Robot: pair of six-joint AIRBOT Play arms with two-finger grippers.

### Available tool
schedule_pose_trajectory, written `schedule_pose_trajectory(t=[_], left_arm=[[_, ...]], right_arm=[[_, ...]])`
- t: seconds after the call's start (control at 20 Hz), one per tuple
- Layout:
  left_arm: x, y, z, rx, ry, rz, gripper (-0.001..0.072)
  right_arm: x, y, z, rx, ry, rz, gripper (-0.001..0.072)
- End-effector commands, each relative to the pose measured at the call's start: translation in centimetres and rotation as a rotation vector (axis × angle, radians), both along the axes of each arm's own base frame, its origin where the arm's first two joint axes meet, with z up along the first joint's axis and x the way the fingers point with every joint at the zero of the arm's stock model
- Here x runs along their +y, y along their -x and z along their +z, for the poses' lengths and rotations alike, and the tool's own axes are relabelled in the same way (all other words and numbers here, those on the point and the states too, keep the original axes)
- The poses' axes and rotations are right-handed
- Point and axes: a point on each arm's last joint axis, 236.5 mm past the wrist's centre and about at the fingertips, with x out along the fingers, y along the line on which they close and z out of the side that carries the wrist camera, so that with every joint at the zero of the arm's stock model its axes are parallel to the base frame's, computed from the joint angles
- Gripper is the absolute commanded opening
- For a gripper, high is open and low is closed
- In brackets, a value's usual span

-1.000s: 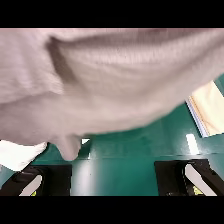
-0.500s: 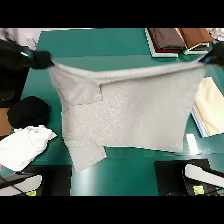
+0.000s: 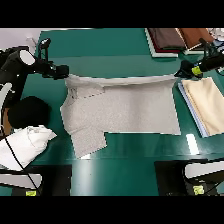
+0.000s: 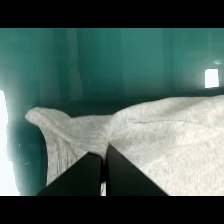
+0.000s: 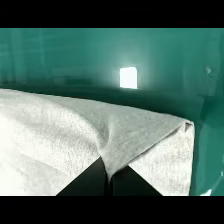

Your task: Fold the shirts.

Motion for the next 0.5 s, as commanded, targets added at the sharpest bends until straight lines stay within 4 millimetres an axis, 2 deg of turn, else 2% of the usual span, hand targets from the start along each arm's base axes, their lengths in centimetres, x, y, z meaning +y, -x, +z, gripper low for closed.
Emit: schedule_pose_trajectory(t=[0.0, 0.2, 0.35, 0.45], left_arm=[[0.6, 2.6, -2.2, 0.129, -0.028, -0.050, 0.0021], [0.6, 5.9, -6.1, 0.256, -0.034, -0.079, 0.0021], [0.6, 7.2, -8.2, 0.298, -0.025, -0.069, 0.0021], [0.6, 7.4, -8.6, 0.306, -0.024, -0.068, 0.0022]], right_arm=[[-1.3, 1.7, -2.1, 0.069, 0.141, 0.051, 0.0011], [-1.6, 5.6, -5.3, 0.129, 0.198, 0.044, 0.0012], [-1.3, 6.9, -6.9, 0.127, 0.196, 0.022, 0.0013], [-1.2, 7.5, -7.5, 0.136, 0.194, 0.017, 0.0014]])
